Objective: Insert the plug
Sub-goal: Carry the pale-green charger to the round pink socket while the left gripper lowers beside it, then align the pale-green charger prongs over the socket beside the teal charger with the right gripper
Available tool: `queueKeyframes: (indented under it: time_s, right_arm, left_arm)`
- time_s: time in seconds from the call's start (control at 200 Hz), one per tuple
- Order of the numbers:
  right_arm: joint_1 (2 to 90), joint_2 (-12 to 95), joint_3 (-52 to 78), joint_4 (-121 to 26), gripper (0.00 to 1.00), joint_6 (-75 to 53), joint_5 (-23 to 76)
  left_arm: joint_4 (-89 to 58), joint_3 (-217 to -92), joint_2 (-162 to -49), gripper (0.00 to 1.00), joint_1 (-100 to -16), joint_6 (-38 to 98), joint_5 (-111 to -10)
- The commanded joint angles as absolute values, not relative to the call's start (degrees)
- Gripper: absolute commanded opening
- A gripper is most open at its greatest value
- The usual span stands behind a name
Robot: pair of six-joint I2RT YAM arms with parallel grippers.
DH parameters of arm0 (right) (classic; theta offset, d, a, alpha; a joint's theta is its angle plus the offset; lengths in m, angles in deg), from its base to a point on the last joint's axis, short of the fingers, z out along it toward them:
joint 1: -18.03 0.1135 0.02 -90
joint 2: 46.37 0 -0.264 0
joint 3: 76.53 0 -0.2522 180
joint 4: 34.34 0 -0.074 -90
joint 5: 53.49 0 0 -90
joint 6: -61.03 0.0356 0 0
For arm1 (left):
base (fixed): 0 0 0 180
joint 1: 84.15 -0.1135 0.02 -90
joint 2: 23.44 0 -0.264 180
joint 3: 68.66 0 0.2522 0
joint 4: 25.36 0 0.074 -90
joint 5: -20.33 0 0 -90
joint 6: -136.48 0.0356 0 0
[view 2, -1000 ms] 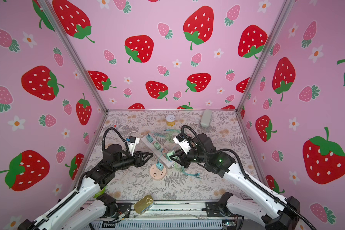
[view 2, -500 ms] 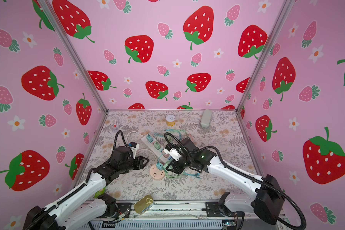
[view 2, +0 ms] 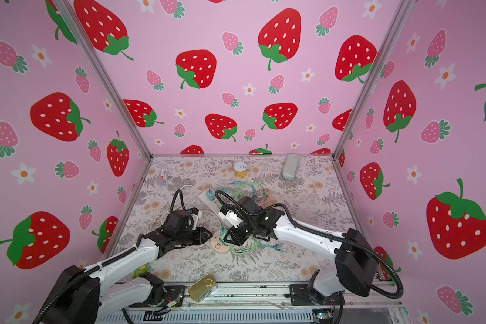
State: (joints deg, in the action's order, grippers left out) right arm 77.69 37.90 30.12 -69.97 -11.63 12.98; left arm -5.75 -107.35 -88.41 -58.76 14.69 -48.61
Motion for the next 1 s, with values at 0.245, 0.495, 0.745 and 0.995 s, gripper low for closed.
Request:
queueKeyframes:
  time_s: [0.245,0.495,0.745,0.995]
  right_arm:
    - [79.7,44.5,23.3,-72.7,0.04,-10.9,18.5]
    - [81.9,48.9,19.7,-76.5,0.03,-12.2,21.4]
    - [83.5,50.8,18.5,-78.7,0.03,-12.0,24.2]
    - [85.3,53.2,17.4,-79.0,0.03,-10.4,27.9]
  left_arm:
    - [-9.9,-107.3,-92.3,0.26,-58.5,14.4,-45.9]
    - [-9.9,-107.0,-93.5,0.23,-58.5,14.7,-45.9]
    - [-10.2,-106.9,-94.6,0.2,-58.5,14.9,-45.8]
    - [-10.7,-107.0,-96.0,0.18,-58.5,14.9,-45.6]
